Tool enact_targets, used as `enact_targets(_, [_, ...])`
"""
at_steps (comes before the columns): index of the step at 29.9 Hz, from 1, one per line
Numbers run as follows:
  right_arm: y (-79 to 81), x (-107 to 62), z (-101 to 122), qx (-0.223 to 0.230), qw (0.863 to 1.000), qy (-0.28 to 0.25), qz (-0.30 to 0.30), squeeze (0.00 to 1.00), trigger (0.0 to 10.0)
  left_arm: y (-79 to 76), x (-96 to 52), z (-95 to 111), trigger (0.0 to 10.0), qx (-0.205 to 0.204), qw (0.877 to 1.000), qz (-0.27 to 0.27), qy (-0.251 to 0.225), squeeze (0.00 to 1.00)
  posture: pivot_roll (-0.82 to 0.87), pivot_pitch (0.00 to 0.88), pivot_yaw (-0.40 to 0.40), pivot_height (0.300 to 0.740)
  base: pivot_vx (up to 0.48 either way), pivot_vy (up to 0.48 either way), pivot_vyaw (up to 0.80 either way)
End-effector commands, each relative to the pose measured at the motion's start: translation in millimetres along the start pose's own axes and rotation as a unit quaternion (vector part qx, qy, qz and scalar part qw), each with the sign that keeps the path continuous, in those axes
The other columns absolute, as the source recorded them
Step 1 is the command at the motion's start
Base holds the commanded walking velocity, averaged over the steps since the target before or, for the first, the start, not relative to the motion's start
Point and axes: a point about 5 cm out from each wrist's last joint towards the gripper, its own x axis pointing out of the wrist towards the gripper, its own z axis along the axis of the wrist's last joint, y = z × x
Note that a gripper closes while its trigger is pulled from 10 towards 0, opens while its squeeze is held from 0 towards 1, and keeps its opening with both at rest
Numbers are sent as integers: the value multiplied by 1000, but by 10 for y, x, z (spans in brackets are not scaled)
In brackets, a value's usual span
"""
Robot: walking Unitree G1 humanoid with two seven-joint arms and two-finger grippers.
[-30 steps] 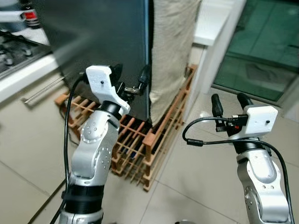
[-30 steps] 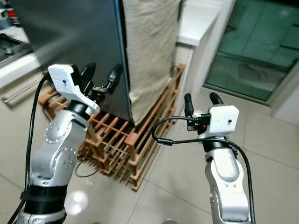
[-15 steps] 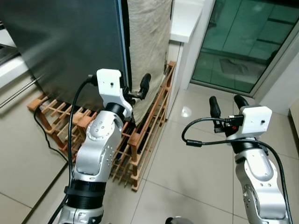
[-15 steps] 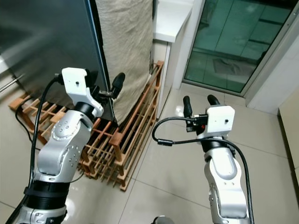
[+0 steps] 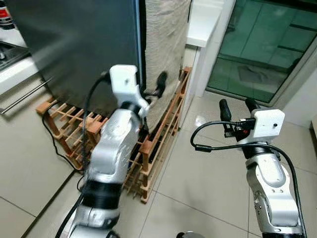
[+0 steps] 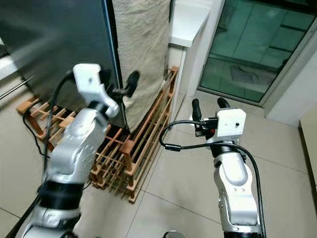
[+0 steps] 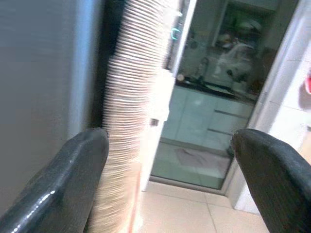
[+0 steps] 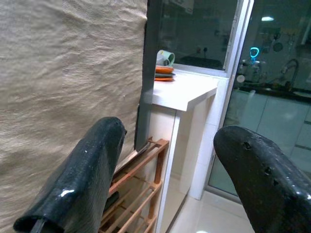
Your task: Restocking fridge
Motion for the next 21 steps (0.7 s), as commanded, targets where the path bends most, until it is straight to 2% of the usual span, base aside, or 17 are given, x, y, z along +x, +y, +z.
enact_targets(1, [17,17,3,3,1000,-6,2,0,10000,23,66,-115,10000,7,999,24,25,0,-105,0,-15,740,0,0,0])
enact_targets(9, [44,45,-2,7,1000,-11,0,0,10000,26,163,-129,10000,0,999,33,29,0,-100,0,-9,740,0,0,0])
enact_targets(11, [40,41,-4,7,1000,-12,-2,0,10000,68,173,-106,10000,1,999,41,24,0,-105,0,3,740,0,0,0])
enact_targets(18, [26,28,-5,5,1000,-12,-3,0,10000,171,67,-62,10000,-5,999,48,19,0,-103,0,-1,740,0,0,0])
enact_targets(21, [18,36,-8,3,1000,-12,-1,0,10000,231,-23,-45,10000,-10,998,56,16,0,-97,0,-13,740,0,0,0])
